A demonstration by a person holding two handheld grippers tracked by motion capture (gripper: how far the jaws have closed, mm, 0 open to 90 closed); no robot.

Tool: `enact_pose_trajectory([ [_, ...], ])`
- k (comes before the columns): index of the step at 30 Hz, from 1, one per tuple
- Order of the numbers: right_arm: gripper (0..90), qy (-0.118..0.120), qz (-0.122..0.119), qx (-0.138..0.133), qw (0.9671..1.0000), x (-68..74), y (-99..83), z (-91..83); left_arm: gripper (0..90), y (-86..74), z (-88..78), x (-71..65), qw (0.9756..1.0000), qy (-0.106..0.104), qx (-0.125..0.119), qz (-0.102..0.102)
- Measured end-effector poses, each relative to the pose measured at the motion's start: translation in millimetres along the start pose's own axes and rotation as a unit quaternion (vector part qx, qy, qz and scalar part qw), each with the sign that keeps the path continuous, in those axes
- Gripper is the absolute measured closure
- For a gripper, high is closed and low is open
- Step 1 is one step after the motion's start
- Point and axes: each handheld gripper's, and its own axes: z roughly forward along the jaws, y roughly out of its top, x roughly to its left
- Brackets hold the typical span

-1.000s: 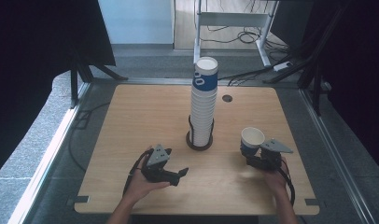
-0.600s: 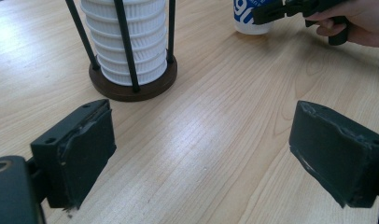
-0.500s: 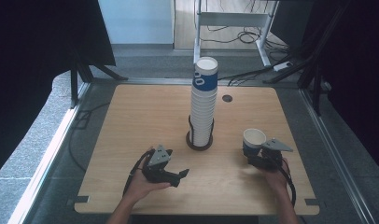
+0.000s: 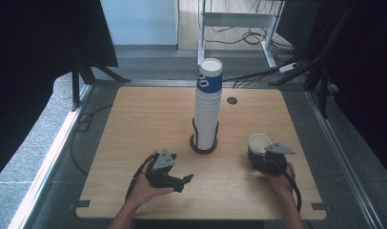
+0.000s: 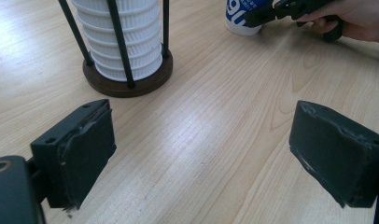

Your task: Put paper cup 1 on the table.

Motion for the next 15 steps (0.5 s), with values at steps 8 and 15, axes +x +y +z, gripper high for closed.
enact_pose_trajectory([
  [8,14.6,0.006,0.016,0.005,0.9998,-1.5,-1.2,-0.3,7.1,-0.3,-0.5,0.2,1.0000,0.000,-0.001,-0.001],
  [15,11.4,0.012,0.026,-0.012,0.9995,0.2,1.4,-12.6,7.2,-0.5,-4.2,3.0,0.9999,0.001,-0.007,-0.011],
])
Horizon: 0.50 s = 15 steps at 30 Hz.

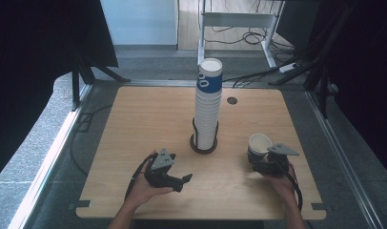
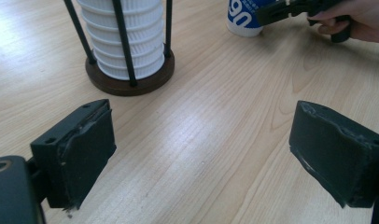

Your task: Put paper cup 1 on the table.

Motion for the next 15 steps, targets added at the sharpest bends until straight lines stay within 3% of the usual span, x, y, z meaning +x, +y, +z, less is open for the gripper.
enact_pose_trajectory([
  [3,10.3,0.003,0.006,-0.019,0.9998,1.1,2.3,-13.7,8.6,0.6,-4.0,2.3,0.9999,0.001,-0.015,-0.008],
  [9,10.4,-0.002,0.007,-0.035,0.9994,2.9,1.7,-36.7,9.7,0.9,-9.3,3.4,0.9992,0.004,-0.038,-0.005],
  [15,13.6,0.021,0.006,-0.085,0.9961,6.6,12.8,-70.6,9.8,1.8,-13.7,3.9,0.9986,0.010,-0.052,-0.008],
])
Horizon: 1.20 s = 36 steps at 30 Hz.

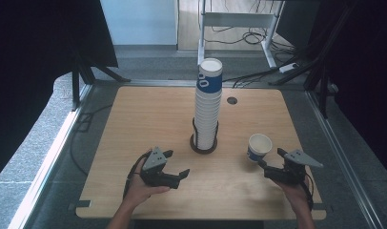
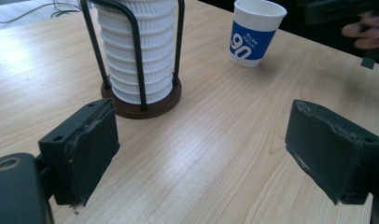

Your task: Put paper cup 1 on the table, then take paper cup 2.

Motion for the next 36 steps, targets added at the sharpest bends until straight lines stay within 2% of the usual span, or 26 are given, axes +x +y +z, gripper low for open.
enact_pose_trajectory([
  [1,14.0,0.005,-0.001,-0.007,1.0000,1.5,3.1,-3.1,9.8,0.0,-0.1,0.7,1.0000,0.001,-0.001,-0.002],
  [3,15.9,0.029,-0.002,-0.027,0.9992,6.6,11.6,-10.9,9.8,-0.2,-0.3,1.9,1.0000,0.002,-0.005,-0.006],
  [4,18.9,0.053,-0.007,-0.038,0.9979,12.6,17.1,-14.9,9.9,-0.2,-0.2,2.2,0.9999,0.004,-0.006,-0.007],
  [5,18.9,0.053,-0.007,-0.038,0.9979,12.6,17.1,-14.9,9.9,-0.1,-0.3,2.4,0.9999,0.005,-0.008,-0.008],
  [11,21.2,0.093,-0.032,-0.037,0.9945,31.6,22.5,-10.4,12.3,1.9,-2.0,1.8,0.9998,0.008,-0.017,-0.007],
  [13,21.9,0.111,-0.030,-0.036,0.9927,34.8,22.0,-7.4,12.4,3.5,-3.2,2.2,0.9996,0.011,-0.023,-0.009],
  [19,22.6,0.126,-0.037,-0.033,0.9908,42.1,22.9,-2.8,14.0,10.1,-1.6,3.9,0.9995,0.011,-0.028,-0.007],
  [26,23.4,0.144,-0.043,-0.036,0.9880,49.5,26.8,-1.1,14.4,24.7,8.1,6.2,0.9993,0.012,-0.035,-0.004],
  [31,23.8,0.150,-0.046,-0.037,0.9869,53.7,28.4,-0.5,14.9,40.0,16.2,12.0,0.9984,0.035,-0.043,-0.015],
  [36,23.7,0.165,-0.053,-0.033,0.9844,57.0,27.9,2.3,14.8,58.2,24.5,20.8,0.9981,0.017,-0.055,-0.020],
])
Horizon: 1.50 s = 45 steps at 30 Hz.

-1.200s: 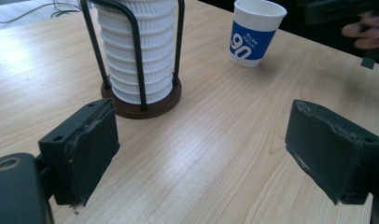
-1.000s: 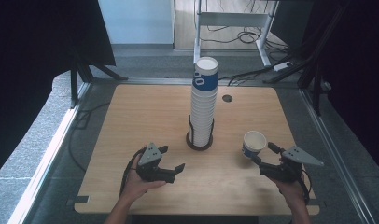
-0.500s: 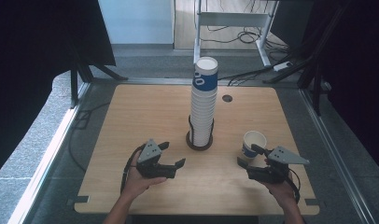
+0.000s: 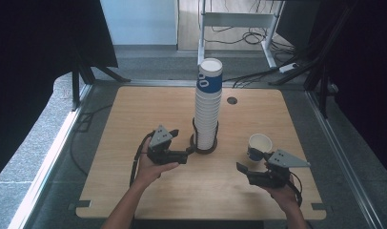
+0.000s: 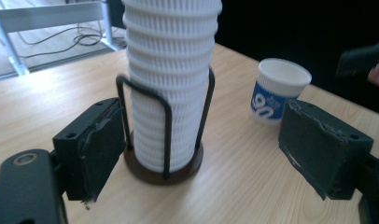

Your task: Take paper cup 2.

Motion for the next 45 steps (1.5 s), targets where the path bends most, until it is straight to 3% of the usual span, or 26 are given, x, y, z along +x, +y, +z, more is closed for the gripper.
enact_pose_trajectory([
  [6,23.6,0.007,-0.006,0.003,0.9999,2.6,0.2,3.0,14.5,12.5,13.1,6.8,0.9998,-0.013,-0.013,-0.008],
  [12,23.6,0.009,-0.008,0.002,0.9999,2.7,1.2,2.2,13.0,14.0,22.4,16.3,0.9995,-0.030,-0.012,-0.002],
  [14,23.6,0.009,-0.007,0.004,0.9999,2.5,0.8,2.6,12.5,15.6,24.5,19.5,0.9995,-0.027,-0.016,0.006],
  [18,23.6,0.010,-0.009,0.004,0.9999,2.7,0.8,3.4,11.5,22.4,30.2,28.2,0.9987,-0.046,-0.021,0.001],
  [22,24.3,0.006,-0.014,-0.001,0.9999,4.1,1.8,3.0,10.5,31.0,36.4,33.8,0.9985,-0.052,-0.018,0.002],
  [27,24.6,0.003,-0.008,-0.011,0.9999,2.8,2.1,2.6,8.9,39.7,45.8,34.6,0.9991,-0.040,-0.003,0.008],
  [34,23.5,0.005,-0.005,-0.011,0.9999,2.4,2.3,3.7,5.9,49.4,56.7,40.5,0.9987,-0.051,-0.006,0.003],
  [45,22.0,0.005,-0.004,-0.005,1.0000,3.1,1.1,7.3,3.2,55.1,80.8,43.4,0.9987,-0.050,0.003,0.010],
])
